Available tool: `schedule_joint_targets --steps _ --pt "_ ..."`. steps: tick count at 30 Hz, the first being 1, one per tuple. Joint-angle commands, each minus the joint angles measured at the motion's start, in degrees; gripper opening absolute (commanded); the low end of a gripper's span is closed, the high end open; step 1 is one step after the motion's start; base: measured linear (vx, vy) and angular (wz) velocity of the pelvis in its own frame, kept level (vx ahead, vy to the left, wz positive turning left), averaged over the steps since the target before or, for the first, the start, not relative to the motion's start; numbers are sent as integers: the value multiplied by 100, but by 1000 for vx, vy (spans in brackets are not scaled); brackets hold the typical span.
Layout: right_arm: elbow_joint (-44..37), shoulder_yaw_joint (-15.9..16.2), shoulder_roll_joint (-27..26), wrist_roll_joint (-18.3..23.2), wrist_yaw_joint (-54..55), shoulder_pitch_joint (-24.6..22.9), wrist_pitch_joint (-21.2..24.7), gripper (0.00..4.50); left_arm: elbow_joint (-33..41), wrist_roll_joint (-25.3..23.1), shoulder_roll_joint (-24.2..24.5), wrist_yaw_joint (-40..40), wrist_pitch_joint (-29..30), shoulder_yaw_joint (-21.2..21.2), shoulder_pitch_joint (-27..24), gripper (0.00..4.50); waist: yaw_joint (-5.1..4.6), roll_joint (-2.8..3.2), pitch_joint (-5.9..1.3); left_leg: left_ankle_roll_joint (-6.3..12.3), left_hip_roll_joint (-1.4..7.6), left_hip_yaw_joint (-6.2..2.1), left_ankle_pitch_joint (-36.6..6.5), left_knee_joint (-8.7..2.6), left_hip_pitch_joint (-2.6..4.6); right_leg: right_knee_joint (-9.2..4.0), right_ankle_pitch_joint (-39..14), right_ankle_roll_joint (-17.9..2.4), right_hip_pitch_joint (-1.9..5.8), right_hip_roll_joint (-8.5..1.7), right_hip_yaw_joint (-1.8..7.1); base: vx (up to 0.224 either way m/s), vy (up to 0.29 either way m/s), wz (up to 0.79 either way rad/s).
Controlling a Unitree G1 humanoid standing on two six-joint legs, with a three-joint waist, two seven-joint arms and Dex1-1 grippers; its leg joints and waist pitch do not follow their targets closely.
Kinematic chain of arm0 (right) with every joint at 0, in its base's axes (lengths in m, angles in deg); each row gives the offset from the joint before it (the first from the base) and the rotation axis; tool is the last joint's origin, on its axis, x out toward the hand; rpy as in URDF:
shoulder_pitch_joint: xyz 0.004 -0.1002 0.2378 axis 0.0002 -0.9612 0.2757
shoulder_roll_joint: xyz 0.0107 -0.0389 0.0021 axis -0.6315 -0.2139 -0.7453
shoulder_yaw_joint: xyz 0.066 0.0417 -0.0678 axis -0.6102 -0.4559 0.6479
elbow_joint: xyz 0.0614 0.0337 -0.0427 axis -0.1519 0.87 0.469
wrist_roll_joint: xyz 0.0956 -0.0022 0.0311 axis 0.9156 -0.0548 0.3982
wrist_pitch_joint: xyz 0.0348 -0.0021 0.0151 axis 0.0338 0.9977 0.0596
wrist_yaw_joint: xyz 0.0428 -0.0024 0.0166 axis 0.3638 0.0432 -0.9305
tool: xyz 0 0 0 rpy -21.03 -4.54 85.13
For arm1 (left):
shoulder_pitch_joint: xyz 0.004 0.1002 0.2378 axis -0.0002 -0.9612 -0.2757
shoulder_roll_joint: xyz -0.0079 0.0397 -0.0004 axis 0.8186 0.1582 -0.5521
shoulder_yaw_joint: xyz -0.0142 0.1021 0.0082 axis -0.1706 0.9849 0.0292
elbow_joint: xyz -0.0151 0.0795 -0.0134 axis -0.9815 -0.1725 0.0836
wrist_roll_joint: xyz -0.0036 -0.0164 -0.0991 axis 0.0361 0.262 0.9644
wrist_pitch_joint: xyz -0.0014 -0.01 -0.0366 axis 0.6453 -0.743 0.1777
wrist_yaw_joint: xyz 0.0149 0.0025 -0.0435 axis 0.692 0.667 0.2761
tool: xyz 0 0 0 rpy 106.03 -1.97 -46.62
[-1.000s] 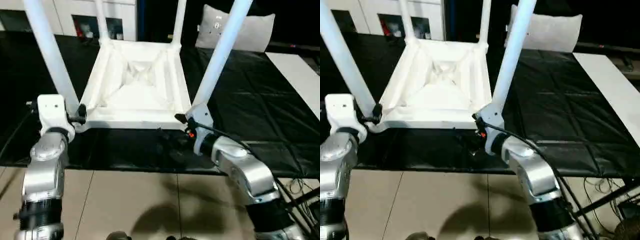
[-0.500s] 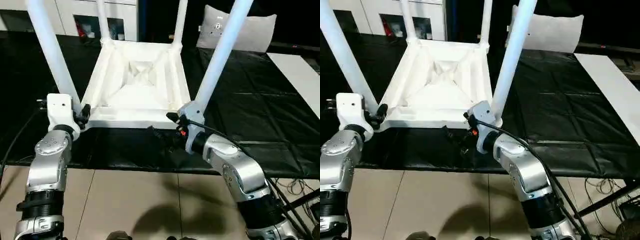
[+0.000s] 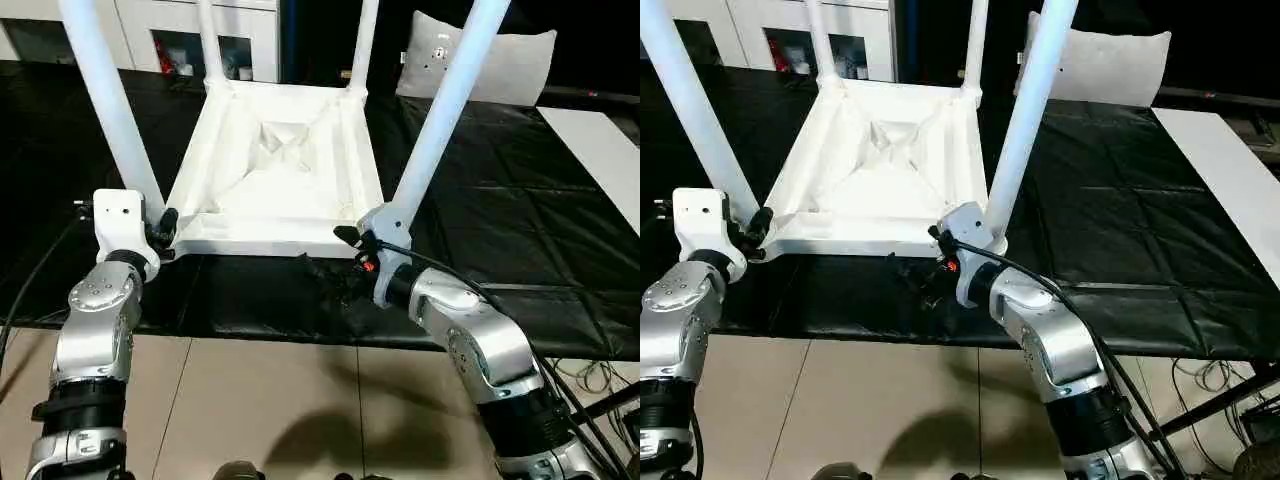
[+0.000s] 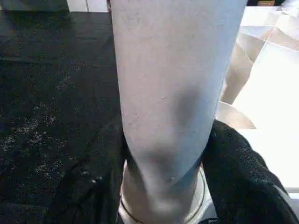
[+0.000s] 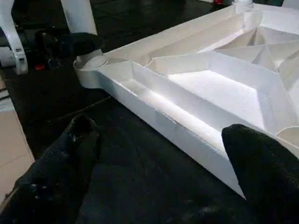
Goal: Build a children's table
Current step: Flip table
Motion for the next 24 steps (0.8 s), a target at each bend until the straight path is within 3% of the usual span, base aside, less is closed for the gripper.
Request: schedule_joint_targets --steps 1,4,10,15,18,20,21,24 --pt "30 13 39 -4 -24 19 -59 450 -83 55 2 159 -20 176 103 219 -7 168 -462 308 580 -198 -500 -430 -3 -460 -1536 -167 313 -955 575 0 0 0" --pt "26 39 34 -12 -26 4 -59 450 -55 216 -101 219 82 129 110 219 6 159 -472 317 591 -196 -412 -427 -6 -433 -1399 -222 312 -963 584 0 0 0" --pt "-9 66 -14 -32 33 -7 -33 450 263 1069 -692 94 874 -299 205 211 70 143 -482 286 620 -179 -318 -416 -9 -380 -1147 -433 317 -992 599 0 0 0" --pt "-85 -38 -106 -98 314 -4 56 450 813 1982 -1403 0 1731 -450 137 211 83 116 -471 411 551 -102 -211 -401 -34 -427 -1453 -350 322 -975 587 0 0 0" --pt "-82 -107 -113 -133 431 30 99 450 981 2201 -1603 -69 2025 -496 132 211 93 133 -489 462 557 -86 -118 -388 -24 -397 -1354 -370 286 -938 590 0 0 0" --pt "8 -440 -190 -34 726 141 259 450 1103 2520 -1924 -252 2372 -727 169 212 98 132 -501 504 552 -82 -85 -388 -54 -402 -1338 -344 302 -946 580 0 0 0" --pt "8 -440 -190 -34 726 141 259 450 1103 2520 -1924 -252 2372 -727 169 212 93 129 -504 499 559 -80 -91 -387 -52 -405 -1355 -337 299 -947 581 0 0 0" --pt "127 -847 -318 162 1059 202 425 450 1231 2618 -2097 -340 2595 -772 146 212 88 124 -498 499 528 -74 -142 -396 -44 -458 -1606 -103 285 -916 554 0 0 0"
